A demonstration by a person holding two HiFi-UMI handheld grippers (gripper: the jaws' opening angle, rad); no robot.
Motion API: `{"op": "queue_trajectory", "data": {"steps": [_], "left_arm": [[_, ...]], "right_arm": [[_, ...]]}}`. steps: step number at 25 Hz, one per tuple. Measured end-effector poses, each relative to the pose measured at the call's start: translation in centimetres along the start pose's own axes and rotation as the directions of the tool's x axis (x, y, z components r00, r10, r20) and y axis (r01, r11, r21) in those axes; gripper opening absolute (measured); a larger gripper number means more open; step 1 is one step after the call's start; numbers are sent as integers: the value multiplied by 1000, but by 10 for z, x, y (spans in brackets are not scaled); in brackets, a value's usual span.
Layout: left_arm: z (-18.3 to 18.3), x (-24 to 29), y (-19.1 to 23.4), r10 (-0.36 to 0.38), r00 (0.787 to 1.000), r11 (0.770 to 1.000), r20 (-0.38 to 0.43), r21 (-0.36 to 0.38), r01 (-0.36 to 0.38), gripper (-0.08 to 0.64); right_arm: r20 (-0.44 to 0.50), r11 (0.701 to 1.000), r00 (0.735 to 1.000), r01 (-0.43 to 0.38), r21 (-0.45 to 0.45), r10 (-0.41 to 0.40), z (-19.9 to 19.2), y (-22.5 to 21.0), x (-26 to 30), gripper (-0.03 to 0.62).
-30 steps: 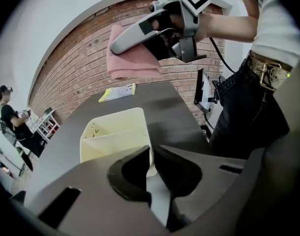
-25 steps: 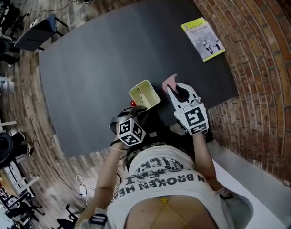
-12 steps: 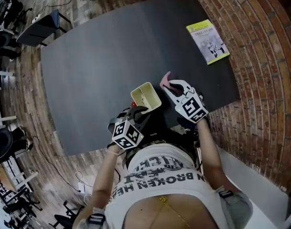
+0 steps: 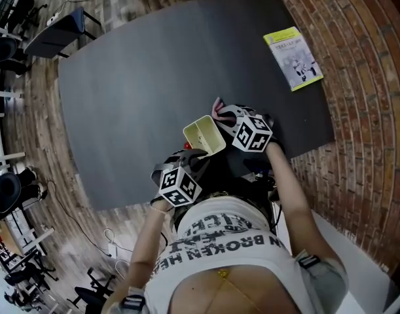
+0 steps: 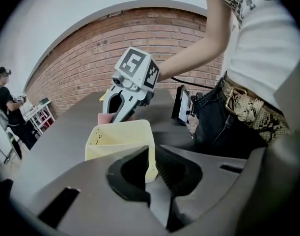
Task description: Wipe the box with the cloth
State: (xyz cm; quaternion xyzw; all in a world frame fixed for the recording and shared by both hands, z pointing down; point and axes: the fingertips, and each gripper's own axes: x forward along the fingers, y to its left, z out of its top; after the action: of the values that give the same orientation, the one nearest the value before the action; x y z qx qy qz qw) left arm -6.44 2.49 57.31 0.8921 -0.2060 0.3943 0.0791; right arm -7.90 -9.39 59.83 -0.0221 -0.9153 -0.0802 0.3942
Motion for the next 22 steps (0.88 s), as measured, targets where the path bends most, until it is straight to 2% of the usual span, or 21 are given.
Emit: {"op": "queue_trajectory", "data": {"steps": [3, 8, 10, 17, 22], "left_arm": [[-2, 0, -1, -24, 1000, 1000, 8, -5, 24, 44], [-1, 2, -2, -58, 998, 998, -8, 21, 58, 44], [-2, 2, -3, -86, 996, 996, -12, 9, 86, 34], [-3, 2, -4, -114, 993, 993, 0, -4, 114, 21], [-2, 0, -4, -116, 993, 993, 9, -5, 116, 21]], "right_arm": [[-34, 996, 998, -56, -68, 54, -1, 3, 11, 17], [-61, 987, 995, -88, -135, 80, -5, 4, 18, 17], [-63, 984, 994, -100, -150, 91, -6, 6, 17, 17], [-81, 978, 991, -123, -169, 110, -10, 20, 11, 17], [-85, 983, 991, -118, -139, 107, -13, 29, 7, 17]]}}
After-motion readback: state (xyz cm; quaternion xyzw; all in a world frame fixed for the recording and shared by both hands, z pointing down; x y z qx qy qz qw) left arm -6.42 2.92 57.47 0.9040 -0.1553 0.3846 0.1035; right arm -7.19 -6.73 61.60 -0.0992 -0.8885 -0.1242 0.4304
